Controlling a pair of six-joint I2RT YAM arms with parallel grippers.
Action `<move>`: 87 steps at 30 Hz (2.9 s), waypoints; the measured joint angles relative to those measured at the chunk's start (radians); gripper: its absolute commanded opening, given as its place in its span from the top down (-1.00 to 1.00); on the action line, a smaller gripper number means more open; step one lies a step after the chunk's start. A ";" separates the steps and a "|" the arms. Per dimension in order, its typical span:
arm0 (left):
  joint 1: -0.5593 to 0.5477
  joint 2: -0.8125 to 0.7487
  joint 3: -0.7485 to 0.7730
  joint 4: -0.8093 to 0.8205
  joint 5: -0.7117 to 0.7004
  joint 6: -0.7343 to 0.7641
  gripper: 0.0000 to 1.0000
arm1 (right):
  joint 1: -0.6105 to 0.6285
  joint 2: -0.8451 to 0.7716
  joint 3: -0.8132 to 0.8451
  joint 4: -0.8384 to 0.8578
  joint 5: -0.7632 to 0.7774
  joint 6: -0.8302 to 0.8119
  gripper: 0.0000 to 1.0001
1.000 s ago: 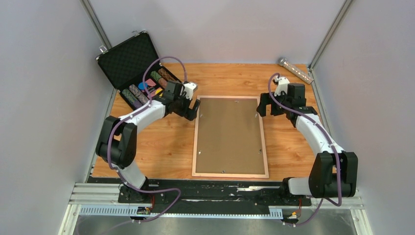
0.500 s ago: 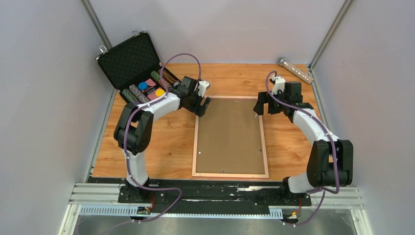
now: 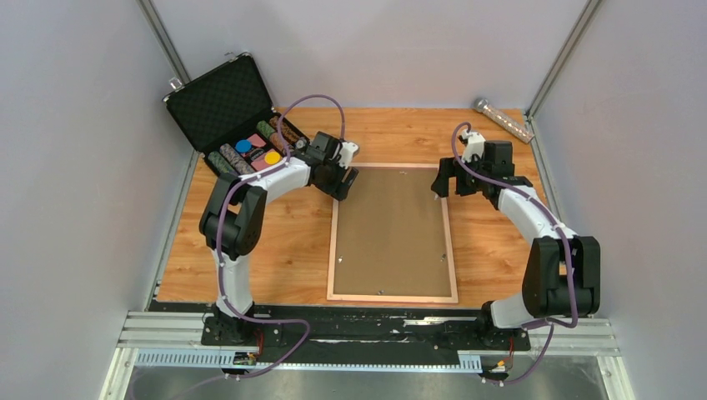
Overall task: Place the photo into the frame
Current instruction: Install the photo frame at the center of the board.
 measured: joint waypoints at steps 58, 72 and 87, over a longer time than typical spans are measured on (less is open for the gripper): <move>-0.006 0.054 0.049 -0.019 0.008 -0.018 0.59 | 0.000 0.095 0.000 0.004 0.000 -0.007 -0.63; -0.010 0.054 0.064 -0.035 0.020 -0.004 -0.35 | 0.000 0.098 0.000 0.003 0.000 -0.010 -0.62; -0.010 0.054 0.065 -0.038 0.007 0.009 -0.07 | 0.000 0.108 0.000 -0.006 -0.002 -0.014 -0.62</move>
